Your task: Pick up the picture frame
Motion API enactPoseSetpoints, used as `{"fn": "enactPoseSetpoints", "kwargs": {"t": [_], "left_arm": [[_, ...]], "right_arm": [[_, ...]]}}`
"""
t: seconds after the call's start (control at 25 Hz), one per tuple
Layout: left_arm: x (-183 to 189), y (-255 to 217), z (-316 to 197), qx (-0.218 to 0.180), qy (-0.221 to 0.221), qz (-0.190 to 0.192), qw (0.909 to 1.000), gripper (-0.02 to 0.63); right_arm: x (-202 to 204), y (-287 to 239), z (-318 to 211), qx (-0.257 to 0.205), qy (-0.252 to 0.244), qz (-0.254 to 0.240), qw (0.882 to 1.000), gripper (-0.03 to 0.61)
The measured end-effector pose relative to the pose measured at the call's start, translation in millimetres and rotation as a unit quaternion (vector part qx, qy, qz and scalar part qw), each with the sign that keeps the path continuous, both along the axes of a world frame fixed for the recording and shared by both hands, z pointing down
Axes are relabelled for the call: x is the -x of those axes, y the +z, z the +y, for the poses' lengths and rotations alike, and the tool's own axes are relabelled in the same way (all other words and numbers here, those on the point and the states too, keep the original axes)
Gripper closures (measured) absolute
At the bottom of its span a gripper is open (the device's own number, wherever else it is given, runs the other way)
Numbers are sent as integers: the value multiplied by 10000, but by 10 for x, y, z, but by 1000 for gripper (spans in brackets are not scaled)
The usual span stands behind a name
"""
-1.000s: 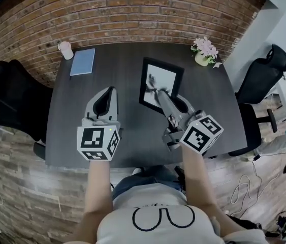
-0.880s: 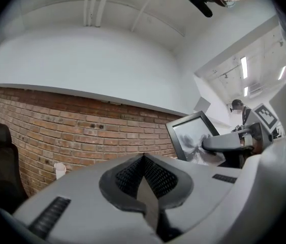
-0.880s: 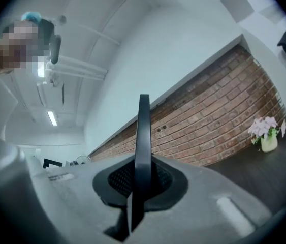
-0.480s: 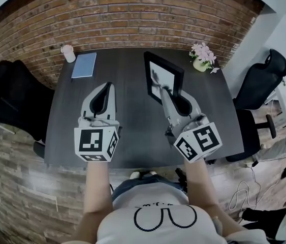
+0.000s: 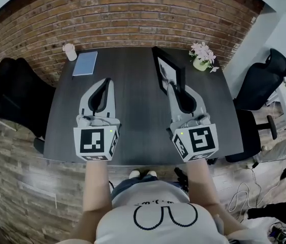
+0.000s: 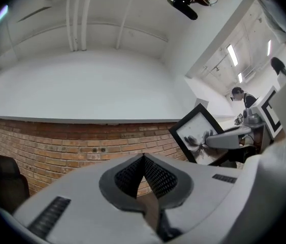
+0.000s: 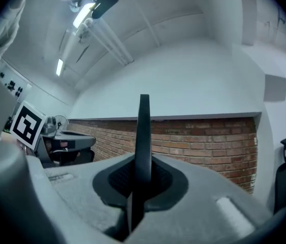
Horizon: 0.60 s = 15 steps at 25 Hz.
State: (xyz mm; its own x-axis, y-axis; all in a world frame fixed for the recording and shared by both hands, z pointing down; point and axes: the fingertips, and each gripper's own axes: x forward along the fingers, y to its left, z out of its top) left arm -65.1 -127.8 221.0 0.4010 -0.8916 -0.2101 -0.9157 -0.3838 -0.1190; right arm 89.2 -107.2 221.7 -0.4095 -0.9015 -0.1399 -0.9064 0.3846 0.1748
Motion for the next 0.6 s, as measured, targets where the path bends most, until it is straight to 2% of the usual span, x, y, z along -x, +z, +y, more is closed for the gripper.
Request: {"fn": "enactPoseSetpoints", "kwargs": {"t": [0.6], "left_arm": [[-131, -60, 73, -103, 41, -45, 9999, 615]], "right_arm": [[-190, 7, 57, 26, 220, -37, 9997, 565]]}}
